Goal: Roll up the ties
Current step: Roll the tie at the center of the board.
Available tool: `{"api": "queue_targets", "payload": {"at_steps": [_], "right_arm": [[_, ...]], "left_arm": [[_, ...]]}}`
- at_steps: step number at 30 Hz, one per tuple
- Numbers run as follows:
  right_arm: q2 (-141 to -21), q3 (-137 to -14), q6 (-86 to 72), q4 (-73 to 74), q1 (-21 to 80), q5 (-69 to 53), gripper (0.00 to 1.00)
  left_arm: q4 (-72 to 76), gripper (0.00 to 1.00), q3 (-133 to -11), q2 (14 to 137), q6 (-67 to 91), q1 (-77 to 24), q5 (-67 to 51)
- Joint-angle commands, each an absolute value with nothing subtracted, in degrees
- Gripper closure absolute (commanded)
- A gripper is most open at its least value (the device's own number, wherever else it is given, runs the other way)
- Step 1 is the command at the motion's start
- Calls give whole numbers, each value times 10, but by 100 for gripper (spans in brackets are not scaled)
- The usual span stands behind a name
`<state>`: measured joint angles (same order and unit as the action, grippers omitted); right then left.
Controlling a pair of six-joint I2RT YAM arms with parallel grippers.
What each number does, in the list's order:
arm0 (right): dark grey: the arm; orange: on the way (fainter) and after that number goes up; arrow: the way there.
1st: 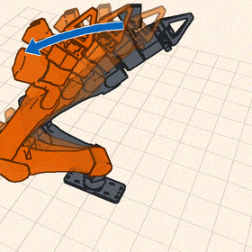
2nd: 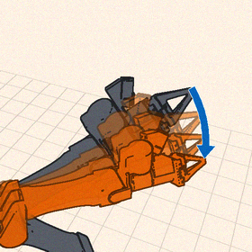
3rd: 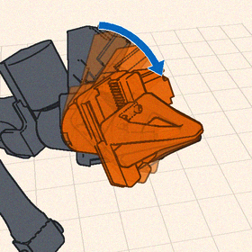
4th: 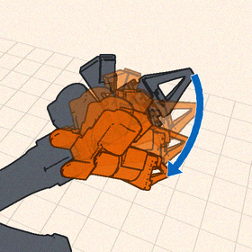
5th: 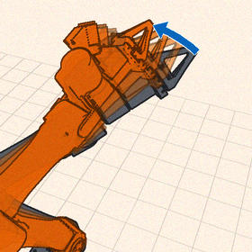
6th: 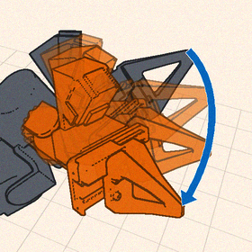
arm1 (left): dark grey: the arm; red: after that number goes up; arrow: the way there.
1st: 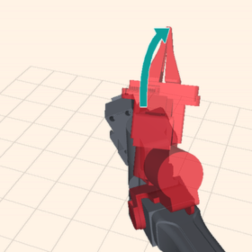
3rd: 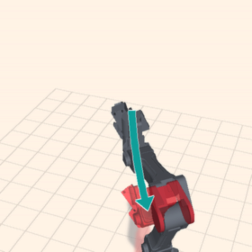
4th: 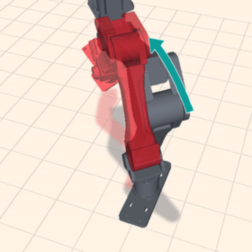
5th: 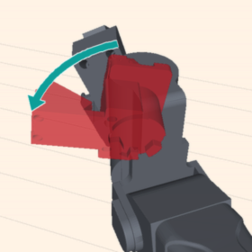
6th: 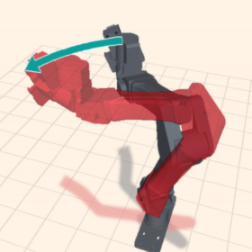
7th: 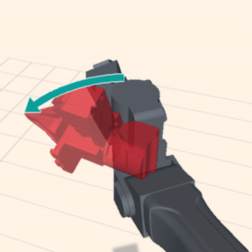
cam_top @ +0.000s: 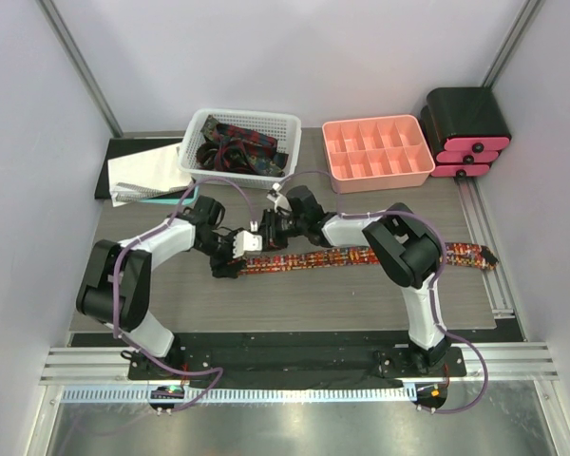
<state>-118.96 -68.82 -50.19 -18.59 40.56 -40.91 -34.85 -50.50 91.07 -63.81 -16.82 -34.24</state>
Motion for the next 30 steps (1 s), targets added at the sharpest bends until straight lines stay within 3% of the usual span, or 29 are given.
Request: {"api": "queue_targets", "payload": {"at_steps": [1, 6, 11, 15, 17, 20, 21, 24, 30], "right_arm": [[-1168, -675, -485, -170, 389, -420, 76], [-1175, -675, -482, -166, 379, -423, 76], [-1183, -690, -481, -162, 378, -422, 76], [-1197, -700, -485, -165, 380, -416, 76], [-1201, -702, -483, -164, 382, -413, 76], [-1213, -699, -471, -150, 386, -409, 77], [-1219, -695, -464, -147, 386, -406, 77], [-1240, -701, -447, -129, 387, -397, 79], [-1257, -710, -447, -113, 387, -387, 83]], "left_arm": [[-329, 39, -514, 920, -668, -185, -307], [-277, 59, -505, 925, -665, -189, -278], [-269, 67, -512, 935, -672, -188, -284], [-272, 67, -505, 927, -683, -188, -294], [-279, 65, -505, 925, -679, -186, -290], [-280, 53, -513, 923, -662, -175, -299], [-287, 43, -517, 920, -661, -171, -303], [-315, 29, -532, 913, -656, -153, -329], [-345, 32, -536, 907, -681, -128, -347]]}}
